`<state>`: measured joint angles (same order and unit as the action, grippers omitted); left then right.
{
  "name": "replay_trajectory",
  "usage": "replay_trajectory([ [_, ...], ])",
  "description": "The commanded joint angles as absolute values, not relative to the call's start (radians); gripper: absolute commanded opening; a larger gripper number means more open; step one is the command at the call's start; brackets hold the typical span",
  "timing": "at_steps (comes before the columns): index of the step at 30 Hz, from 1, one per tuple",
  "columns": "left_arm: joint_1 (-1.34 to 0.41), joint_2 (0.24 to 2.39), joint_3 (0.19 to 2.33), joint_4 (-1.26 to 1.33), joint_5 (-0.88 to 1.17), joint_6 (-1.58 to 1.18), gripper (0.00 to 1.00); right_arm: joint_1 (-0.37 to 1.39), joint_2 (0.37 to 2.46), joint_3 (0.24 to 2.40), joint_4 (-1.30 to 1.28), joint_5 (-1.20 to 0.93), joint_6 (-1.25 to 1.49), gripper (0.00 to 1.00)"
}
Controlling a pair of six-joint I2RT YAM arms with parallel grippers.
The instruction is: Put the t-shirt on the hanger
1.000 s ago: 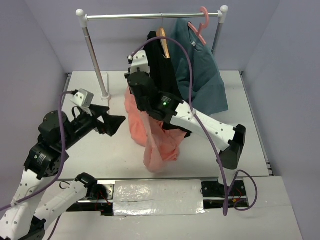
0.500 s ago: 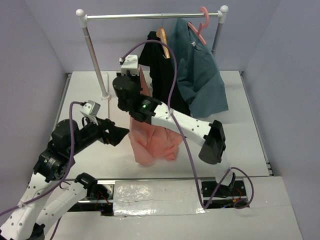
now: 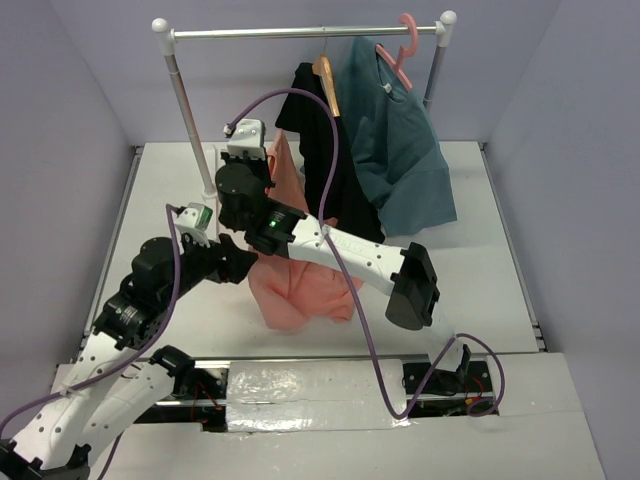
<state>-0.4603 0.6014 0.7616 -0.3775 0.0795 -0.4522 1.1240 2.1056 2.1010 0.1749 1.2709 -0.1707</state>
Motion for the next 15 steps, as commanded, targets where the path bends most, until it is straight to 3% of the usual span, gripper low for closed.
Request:
replay_trajectory([
  [1,-0.462,0.618,0.762,-0.281,0.045,-0.468,0.82,1.127,2.080,2.152,0.187,1.284,-0.103,0.00],
  [5,-0.462,0.635,0.735,-0.221,0.006,-0.506,0.73,1.127,2.088,2.158,0.176,1.292,-0.087,0.00],
  [12,-0.500,0.712,0.710,-0.146,0.006,-0.517,0.42,1.123,2.134,2.149,0.290,1.330,-0.195,0.00],
  [13,-0.506,0.727,0.710,-0.137,0.005,-0.515,0.44,1.121,2.135,2.148,0.284,1.325,-0.186,0.00],
  [15,-0.528,0.745,0.721,-0.132,0.005,-0.505,0.57,1.121,2.135,2.151,0.255,1.322,-0.161,0.00],
])
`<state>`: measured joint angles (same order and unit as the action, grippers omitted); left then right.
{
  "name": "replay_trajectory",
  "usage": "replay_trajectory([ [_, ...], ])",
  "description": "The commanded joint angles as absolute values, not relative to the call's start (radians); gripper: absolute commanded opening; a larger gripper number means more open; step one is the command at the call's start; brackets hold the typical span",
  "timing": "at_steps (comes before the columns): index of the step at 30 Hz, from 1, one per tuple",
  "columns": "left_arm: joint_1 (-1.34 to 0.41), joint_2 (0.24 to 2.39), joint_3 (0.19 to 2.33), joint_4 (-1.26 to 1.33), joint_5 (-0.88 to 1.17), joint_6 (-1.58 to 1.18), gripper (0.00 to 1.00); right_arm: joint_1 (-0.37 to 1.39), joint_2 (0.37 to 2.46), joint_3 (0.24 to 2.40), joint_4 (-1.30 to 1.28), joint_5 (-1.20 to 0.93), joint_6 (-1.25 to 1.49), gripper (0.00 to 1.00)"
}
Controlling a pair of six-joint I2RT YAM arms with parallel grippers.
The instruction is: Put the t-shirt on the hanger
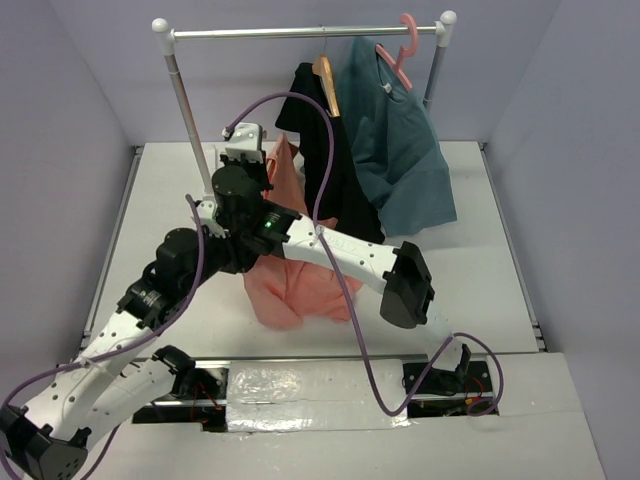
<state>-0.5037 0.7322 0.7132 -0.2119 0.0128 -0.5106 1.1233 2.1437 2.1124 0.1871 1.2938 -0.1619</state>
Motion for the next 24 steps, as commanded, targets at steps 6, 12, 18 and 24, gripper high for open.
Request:
replay_trajectory([
  [6,-0.577,0.764,0.729,-0.133,-0.027,-0.492,0.00,1.115,2.108,2.143,0.114,1.270,-0.020,0.00],
  [12,-0.583,0.729,0.774,-0.210,-0.064,-0.511,0.00,1.108,2.063,2.111,0.037,1.188,0.057,0.00],
  [18,-0.583,0.748,0.937,-0.396,-0.132,-0.459,0.00,1.080,1.942,2.024,-0.040,1.060,0.184,0.44],
  [24,-0.583,0.773,0.979,-0.445,-0.111,-0.434,0.00,1.049,1.844,1.939,-0.025,0.974,0.215,0.66],
])
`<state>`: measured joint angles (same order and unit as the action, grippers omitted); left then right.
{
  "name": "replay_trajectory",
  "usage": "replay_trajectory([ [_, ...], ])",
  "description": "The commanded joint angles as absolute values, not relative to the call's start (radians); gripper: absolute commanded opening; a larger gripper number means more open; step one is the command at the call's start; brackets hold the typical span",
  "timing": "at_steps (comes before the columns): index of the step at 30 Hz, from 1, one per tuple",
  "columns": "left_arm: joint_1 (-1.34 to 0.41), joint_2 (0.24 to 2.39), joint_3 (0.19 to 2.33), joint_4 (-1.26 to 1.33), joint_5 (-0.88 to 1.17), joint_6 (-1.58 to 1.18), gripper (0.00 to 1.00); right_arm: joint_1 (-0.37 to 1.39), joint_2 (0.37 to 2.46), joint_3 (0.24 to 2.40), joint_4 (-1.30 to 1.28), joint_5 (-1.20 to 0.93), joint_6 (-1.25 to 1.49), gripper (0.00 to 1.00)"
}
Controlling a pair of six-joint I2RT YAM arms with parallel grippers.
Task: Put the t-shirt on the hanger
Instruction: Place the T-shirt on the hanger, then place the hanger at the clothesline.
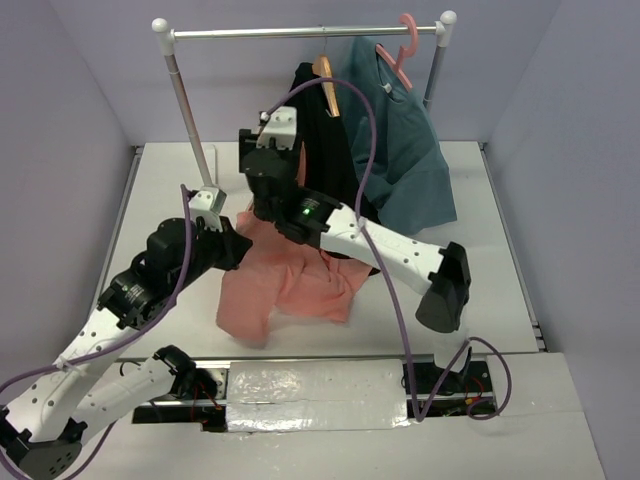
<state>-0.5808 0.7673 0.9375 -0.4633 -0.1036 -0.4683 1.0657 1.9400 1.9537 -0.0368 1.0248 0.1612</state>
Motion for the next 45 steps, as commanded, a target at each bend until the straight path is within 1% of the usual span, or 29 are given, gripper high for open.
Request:
replay_trajectory([
  [1,-0.581,0.775,0.977,-0.442,-0.110,-0.434,0.00,1.046,1.827,1.928,-0.012,0.963,0.192,0.70],
  [3,-0.581,0.782,0.968,-0.437,-0.113,-0.433,0.00,1.043,1.810,1.907,-0.005,0.959,0.170,0.78],
  [4,-0.583,0.784,0.963,-0.434,-0.114,-0.433,0.00,1.042,1.798,1.905,-0.003,0.956,0.167,0.85],
  [5,-0.583,0.784,0.950,-0.422,-0.115,-0.431,0.00,1.035,1.790,1.902,-0.003,0.950,0.166,0.88],
  [9,-0.581,0.790,0.934,-0.411,-0.143,-0.433,0.00,1.016,1.734,1.888,-0.011,0.934,0.166,0.93],
  [12,-0.583,0.793,0.946,-0.426,-0.201,-0.439,0.00,0.999,1.640,1.835,-0.003,0.896,0.170,0.96],
  [16,-0.581,0.782,0.986,-0.451,-0.279,-0.433,0.00,0.994,1.465,1.703,0.086,0.926,0.149,0.97],
  [17,-0.581,0.776,0.994,-0.448,-0.294,-0.428,0.00,0.993,1.380,1.639,0.121,0.920,0.146,0.97],
  [19,-0.581,0.791,1.054,-0.491,-0.358,-0.419,0.00,0.993,1.295,1.556,0.136,0.907,0.146,0.97],
  [21,-0.583,0.813,1.138,-0.570,-0.421,-0.394,0.00,0.993,1.176,1.514,0.140,0.894,0.143,0.97],
  [22,-0.581,0.837,1.167,-0.595,-0.483,-0.388,0.00,0.994,1.142,1.488,0.126,0.890,0.144,0.97],
  [24,-0.581,0.860,1.240,-0.639,-0.523,-0.359,0.00,0.994,1.065,1.477,0.100,0.891,0.130,0.97],
  [26,-0.583,0.871,1.273,-0.660,-0.551,-0.335,0.00,0.996,1.026,1.482,0.042,0.893,0.130,0.97],
  [29,-0.581,0.885,1.330,-0.631,-0.526,-0.293,0.00,0.994,0.954,1.471,-0.026,0.884,0.143,0.98],
  [30,-0.581,0.897,1.380,-0.630,-0.528,-0.285,0.00,0.994,0.937,1.465,-0.041,0.877,0.149,0.98],
  [35,-0.581,1.018,1.540,-0.597,-0.489,-0.163,0.00,0.994,0.830,1.414,-0.135,0.856,0.207,0.99],
  [38,-0.581,1.100,1.646,-0.600,-0.511,-0.114,0.00,0.996,0.780,1.376,-0.190,0.835,0.257,1.00],
  [41,-0.562,1.192,1.803,-0.682,-0.569,-0.118,0.00,0.999,0.735,1.335,-0.213,0.805,0.297,1.00],
  [43,-0.549,1.247,1.844,-0.707,-0.554,-0.124,0.00,1.002,0.718,1.313,-0.218,0.792,0.310,1.00],
  [45,-0.546,1.261,1.842,-0.669,-0.531,-0.115,0.00,1.003,0.698,1.299,-0.218,0.767,0.325,1.00],
])
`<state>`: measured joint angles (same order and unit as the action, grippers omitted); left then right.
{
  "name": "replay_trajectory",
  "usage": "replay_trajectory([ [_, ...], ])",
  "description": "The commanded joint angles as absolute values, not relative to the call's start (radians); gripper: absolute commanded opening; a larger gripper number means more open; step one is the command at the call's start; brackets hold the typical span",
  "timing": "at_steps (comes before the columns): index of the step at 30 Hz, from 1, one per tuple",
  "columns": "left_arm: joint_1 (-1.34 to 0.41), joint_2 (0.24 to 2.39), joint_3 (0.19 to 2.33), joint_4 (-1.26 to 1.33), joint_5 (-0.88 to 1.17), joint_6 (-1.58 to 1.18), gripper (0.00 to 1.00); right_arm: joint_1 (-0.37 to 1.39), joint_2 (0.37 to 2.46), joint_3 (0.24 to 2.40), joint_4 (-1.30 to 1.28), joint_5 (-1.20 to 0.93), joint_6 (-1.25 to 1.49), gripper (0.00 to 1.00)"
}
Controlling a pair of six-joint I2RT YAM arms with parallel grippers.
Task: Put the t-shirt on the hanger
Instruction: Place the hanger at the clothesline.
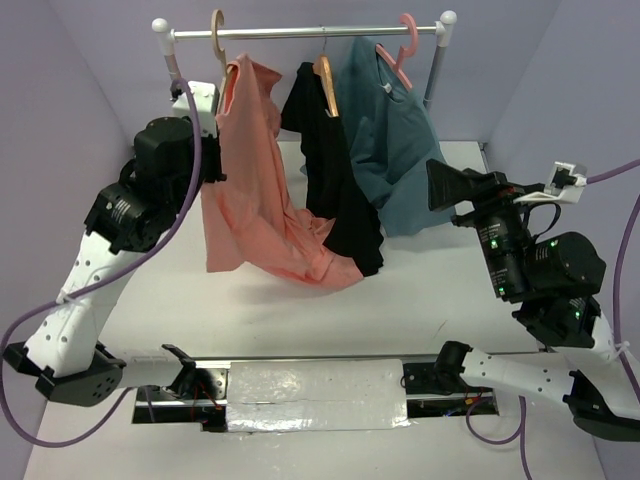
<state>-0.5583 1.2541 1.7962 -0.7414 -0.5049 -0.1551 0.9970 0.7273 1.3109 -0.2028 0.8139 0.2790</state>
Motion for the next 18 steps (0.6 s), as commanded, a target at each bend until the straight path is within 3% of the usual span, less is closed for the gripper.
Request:
replay_trajectory([
  [1,-0.545,1.262,1.835,-0.651,-0.534,-0.109,0.00,1.003,0.690,1.292,-0.215,0.765,0.327,1.00],
  [18,-0.437,1.397,1.796,-0.408,-0.479,-0.043,0.00,1.006,0.643,1.236,-0.172,0.801,0.295,1.00],
])
